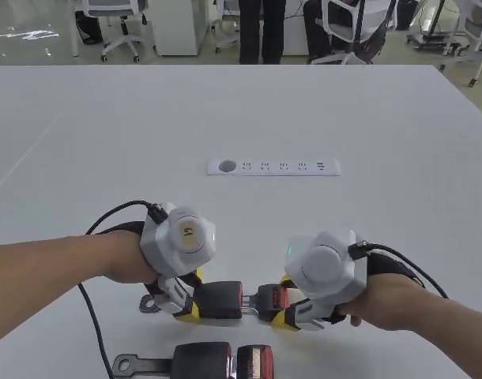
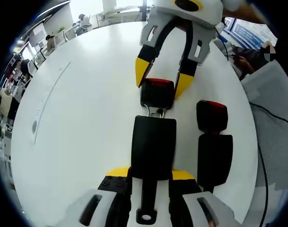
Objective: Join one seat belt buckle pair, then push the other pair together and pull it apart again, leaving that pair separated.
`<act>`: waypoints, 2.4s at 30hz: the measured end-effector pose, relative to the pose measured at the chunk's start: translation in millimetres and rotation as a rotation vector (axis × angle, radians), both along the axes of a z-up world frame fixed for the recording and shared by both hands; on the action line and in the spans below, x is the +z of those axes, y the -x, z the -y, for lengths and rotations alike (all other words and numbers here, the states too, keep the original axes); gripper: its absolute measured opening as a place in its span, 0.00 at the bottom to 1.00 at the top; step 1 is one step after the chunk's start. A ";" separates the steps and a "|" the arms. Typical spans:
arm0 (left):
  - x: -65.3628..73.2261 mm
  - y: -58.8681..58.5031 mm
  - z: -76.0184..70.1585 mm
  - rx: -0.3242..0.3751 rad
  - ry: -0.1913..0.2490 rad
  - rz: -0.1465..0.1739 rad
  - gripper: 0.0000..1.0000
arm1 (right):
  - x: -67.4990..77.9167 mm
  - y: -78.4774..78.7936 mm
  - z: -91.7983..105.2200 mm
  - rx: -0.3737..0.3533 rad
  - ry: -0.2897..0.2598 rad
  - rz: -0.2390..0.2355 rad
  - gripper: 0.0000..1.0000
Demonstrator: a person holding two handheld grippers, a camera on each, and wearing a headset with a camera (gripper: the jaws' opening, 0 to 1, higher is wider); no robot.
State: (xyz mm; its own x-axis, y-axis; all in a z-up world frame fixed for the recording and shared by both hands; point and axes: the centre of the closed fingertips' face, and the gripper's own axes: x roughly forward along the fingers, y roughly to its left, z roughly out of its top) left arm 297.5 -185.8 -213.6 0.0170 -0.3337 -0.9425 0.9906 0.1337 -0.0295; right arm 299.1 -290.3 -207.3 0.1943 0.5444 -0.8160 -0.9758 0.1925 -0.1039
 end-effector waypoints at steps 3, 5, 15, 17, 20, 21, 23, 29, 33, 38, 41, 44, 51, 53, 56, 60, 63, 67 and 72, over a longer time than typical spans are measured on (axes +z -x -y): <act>-0.1 -0.3 -0.2 0.001 -0.001 0.000 0.30 | -0.3 -0.8 0.9 0.035 -0.003 0.009 0.30; 0.0 -0.4 -0.1 0.004 -0.001 0.000 0.30 | -0.3 -1.0 0.9 0.047 -0.005 0.012 0.30; 0.1 0.1 -0.4 0.009 -0.006 0.000 0.30 | -1.9 -1.1 6.5 0.069 -0.001 0.020 0.30; -0.1 0.4 0.0 0.010 -0.003 0.000 0.30 | -0.7 -0.1 8.9 0.064 -0.001 0.015 0.30; -0.1 0.7 -0.4 0.010 -0.004 0.000 0.30 | -1.6 -0.3 12.6 0.059 -0.002 0.006 0.30; -0.1 0.6 -0.5 0.009 -0.005 0.000 0.30 | -1.6 0.4 13.5 0.056 0.000 0.003 0.30; 0.3 1.0 -0.3 0.011 -0.006 0.000 0.30 | -2.3 0.1 16.4 0.051 0.001 -0.003 0.30; 1.0 2.2 0.4 0.014 -0.004 0.001 0.30 | -1.7 -0.4 24.2 0.047 0.007 -0.010 0.30; -0.1 0.8 -0.7 0.015 -0.005 0.001 0.30 | -2.5 0.1 29.7 0.050 0.013 -0.018 0.30; -0.9 -0.5 -1.2 0.016 -0.006 0.001 0.30 | -2.5 0.4 37.5 0.046 0.020 -0.025 0.30; -0.3 -0.1 -0.9 0.016 -0.006 0.001 0.30 | -2.9 -1.7 42.9 0.044 0.024 -0.028 0.30; 0.3 0.3 -0.2 0.016 -0.006 0.002 0.30 | -2.2 0.1 48.0 0.041 0.029 -0.030 0.30; 1.3 1.0 0.7 0.018 -0.002 0.003 0.30 | -1.9 -0.6 59.9 0.039 0.038 -0.032 0.31; 1.4 1.3 0.9 0.018 -0.001 0.003 0.30 | -2.2 -1.0 62.9 0.040 0.043 -0.032 0.31; 1.8 1.5 1.2 0.016 0.000 0.004 0.30 | -2.8 -2.7 67.7 0.043 0.049 -0.027 0.31; 1.8 1.9 1.1 0.019 0.004 0.004 0.30 | -3.7 -2.6 73.2 0.049 0.054 -0.028 0.31; 1.3 1.4 0.9 0.017 0.006 0.005 0.31 | -3.5 -1.3 75.5 0.048 0.055 -0.030 0.31; 1.6 1.7 1.5 0.007 0.009 0.006 0.31 | -3.4 -0.6 77.0 0.048 0.055 -0.032 0.32; 0.8 1.6 1.1 0.001 0.009 0.010 0.31 | -3.1 -0.8 76.6 0.057 0.054 -0.025 0.32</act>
